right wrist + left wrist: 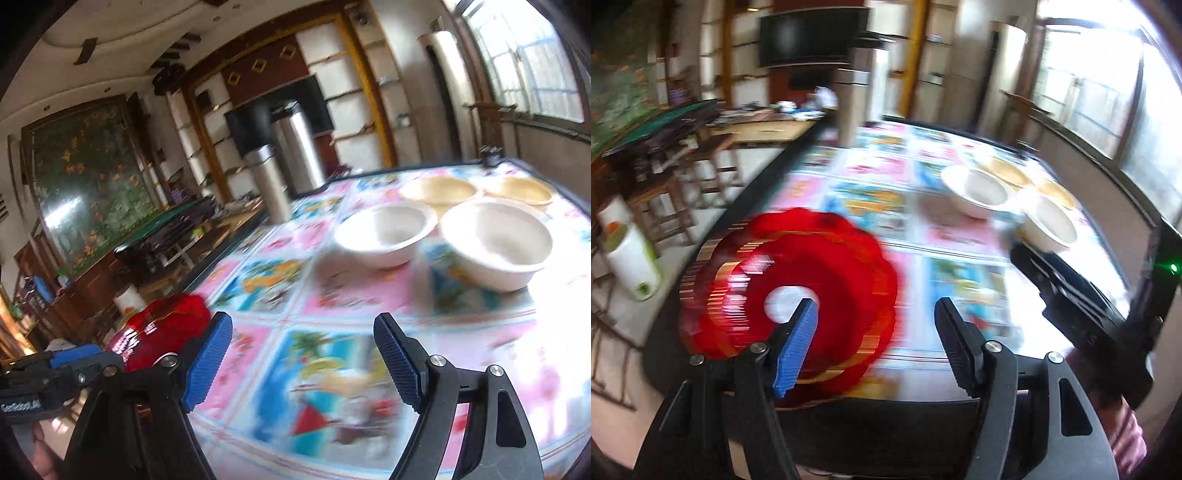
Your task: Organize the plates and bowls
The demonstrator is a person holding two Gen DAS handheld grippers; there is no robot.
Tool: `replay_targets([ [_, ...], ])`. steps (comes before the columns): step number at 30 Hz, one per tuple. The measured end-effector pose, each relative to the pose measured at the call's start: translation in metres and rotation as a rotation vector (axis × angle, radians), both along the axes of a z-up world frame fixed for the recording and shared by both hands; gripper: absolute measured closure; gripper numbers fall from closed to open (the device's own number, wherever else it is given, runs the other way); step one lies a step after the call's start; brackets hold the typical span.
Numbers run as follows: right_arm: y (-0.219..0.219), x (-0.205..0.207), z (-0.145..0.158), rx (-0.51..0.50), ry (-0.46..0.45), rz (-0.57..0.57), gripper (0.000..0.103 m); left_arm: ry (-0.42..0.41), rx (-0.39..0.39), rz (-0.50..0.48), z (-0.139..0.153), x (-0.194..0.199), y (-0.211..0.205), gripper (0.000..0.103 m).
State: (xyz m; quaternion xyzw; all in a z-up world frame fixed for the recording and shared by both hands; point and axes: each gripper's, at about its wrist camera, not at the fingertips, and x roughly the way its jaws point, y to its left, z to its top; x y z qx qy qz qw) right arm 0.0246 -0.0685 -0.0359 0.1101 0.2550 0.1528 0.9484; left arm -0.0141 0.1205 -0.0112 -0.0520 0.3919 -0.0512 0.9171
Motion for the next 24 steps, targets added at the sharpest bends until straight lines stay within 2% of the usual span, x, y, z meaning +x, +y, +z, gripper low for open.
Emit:
replay_targets([
  [1,-0.01,-0.002,0.002,0.002,-0.014,-0.019,0.018,0.022,-0.021,-0.046,-0.002,0.004,-0.013,0.027],
  [4,-0.049,-0.002,0.009,0.004,-0.05,-0.106,0.015,0.099,-0.062,-0.126,-0.012,0.015,-0.041,0.027],
  [9,-0.114,0.014,0.024,-0.007,-0.062,-0.246,0.013,0.195,-0.052,-0.191,-0.028,0.034,-0.087,0.027],
  [13,-0.155,0.045,0.04,-0.055,-0.065,-0.34,0.009,0.272,-0.066,-0.212,-0.032,0.051,-0.108,0.027],
  [15,-0.171,0.07,0.05,-0.077,-0.043,-0.361,0.009,0.311,-0.081,-0.214,-0.028,0.064,-0.12,0.027],
  [17,-0.185,0.099,0.057,-0.087,0.018,-0.365,0.009,0.339,-0.095,-0.218,-0.023,0.078,-0.129,0.027],
  [20,-0.212,0.129,0.052,-0.014,0.099,-0.359,0.009,0.406,-0.136,-0.219,-0.019,0.103,-0.141,0.027],
  [23,-0.235,0.131,0.025,0.108,0.137,-0.351,0.009,0.469,-0.179,-0.185,-0.02,0.129,-0.15,0.027],
  [24,-0.24,0.133,0.015,0.15,0.188,-0.326,0.009,0.473,-0.193,-0.175,-0.019,0.138,-0.153,0.027],
])
